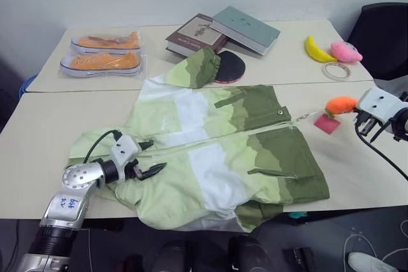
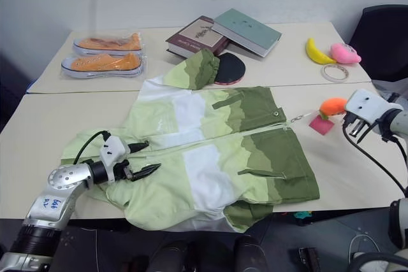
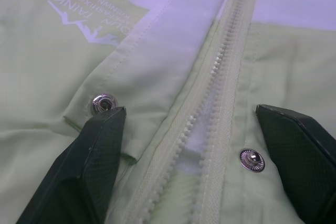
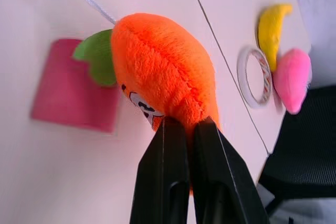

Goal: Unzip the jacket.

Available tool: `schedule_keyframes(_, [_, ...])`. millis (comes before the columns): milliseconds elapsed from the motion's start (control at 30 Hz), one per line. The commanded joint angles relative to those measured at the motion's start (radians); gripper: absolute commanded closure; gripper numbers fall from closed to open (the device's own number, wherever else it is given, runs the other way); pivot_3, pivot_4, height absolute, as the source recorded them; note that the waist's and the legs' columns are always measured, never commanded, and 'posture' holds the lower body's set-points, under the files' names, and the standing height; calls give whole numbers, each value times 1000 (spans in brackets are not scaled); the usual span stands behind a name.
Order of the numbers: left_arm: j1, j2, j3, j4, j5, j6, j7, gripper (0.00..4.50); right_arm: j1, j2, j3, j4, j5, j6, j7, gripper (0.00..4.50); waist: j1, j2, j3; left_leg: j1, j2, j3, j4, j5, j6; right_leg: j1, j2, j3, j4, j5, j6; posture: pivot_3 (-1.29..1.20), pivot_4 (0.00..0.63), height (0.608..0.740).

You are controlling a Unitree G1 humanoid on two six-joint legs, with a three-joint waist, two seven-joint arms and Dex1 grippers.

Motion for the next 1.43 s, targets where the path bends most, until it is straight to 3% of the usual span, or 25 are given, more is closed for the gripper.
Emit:
schedule_keyframes(33, [3, 43, -28, 135, 93, -16, -9, 338, -53, -39, -15, 21, -11, 5, -47, 4477, 0, 1, 0, 0, 0, 0, 0, 0, 0, 0, 0, 0, 0, 0, 0, 0, 150, 740])
schedule_keyframes(267, [-23, 86, -49, 225, 119, -114, -36, 338, -94, -34, -8, 34, -52, 33, -175, 4477, -3, 1, -1, 0, 0, 1, -1, 0, 0, -1, 1, 1, 0, 0, 0, 0, 150, 740])
schedule_keyframes(433, [-13, 66, -23, 198, 43, -129, -73, 338, -38, 25, -76, 6, 85, 85, 19, 4477, -7, 1, -1, 0, 1, 1, -2, 0, 0, -1, 1, 1, 0, 0, 0, 0, 150, 740])
schedule_keyframes(500, [-3, 60, 4, 148, -17, -97, -101, 338, 10, 39, -106, -29, 144, 115, 97, 3977, -9, 1, -1, 0, 2, 1, -2, 0, 0, 0, 2, 1, -1, 0, 0, 0, 150, 740])
schedule_keyframes(567, [4, 60, 34, 88, -72, -49, -119, 0, 60, 37, -130, -74, 178, 102, 130, 3401, -10, 1, -1, -1, 2, 1, -2, 0, 0, -1, 2, 0, 0, 0, 0, 0, 150, 740])
schedule_keyframes(733, [64, 108, 172, -128, -265, 70, -206, 0, 214, 25, -255, -229, 382, -11, 330, 1823, -7, -4, 4, -4, 1, 1, -4, 0, 1, -2, 2, 0, -1, 0, 0, 0, 150, 740])
schedule_keyframes(900, [151, 165, 333, -241, -356, 124, -241, 0, 299, 77, -380, -510, 667, 200, 499, 39, -3, -9, 7, -3, 2, 0, -4, 0, 1, -1, 2, 0, -2, 0, 0, 0, 150, 740])
schedule_keyframes(1033, [306, 190, 402, -238, -261, -3, -301, 0, 432, 139, -326, -809, 800, 392, 590, 11, -2, -10, 7, -2, 2, -4, -5, -2, -1, 2, 2, -3, -3, 0, 0, 0, 150, 740])
schedule_keyframes(1133, [383, 176, 442, -239, -243, -42, -299, 0, 539, 190, -253, -965, 783, 341, 666, 11, 7, -11, 7, -4, 2, -4, -6, -2, 0, -1, 2, -3, -4, 0, 0, 0, 150, 740])
schedule_keyframes(1433, [505, 92, 469, -365, -169, -71, -163, 0, 586, 279, -221, -903, 710, 200, 682, 11, 26, -13, 8, -4, -1, -4, -3, -6, 3, 0, -2, -2, -8, 1, 1, 0, 150, 740])
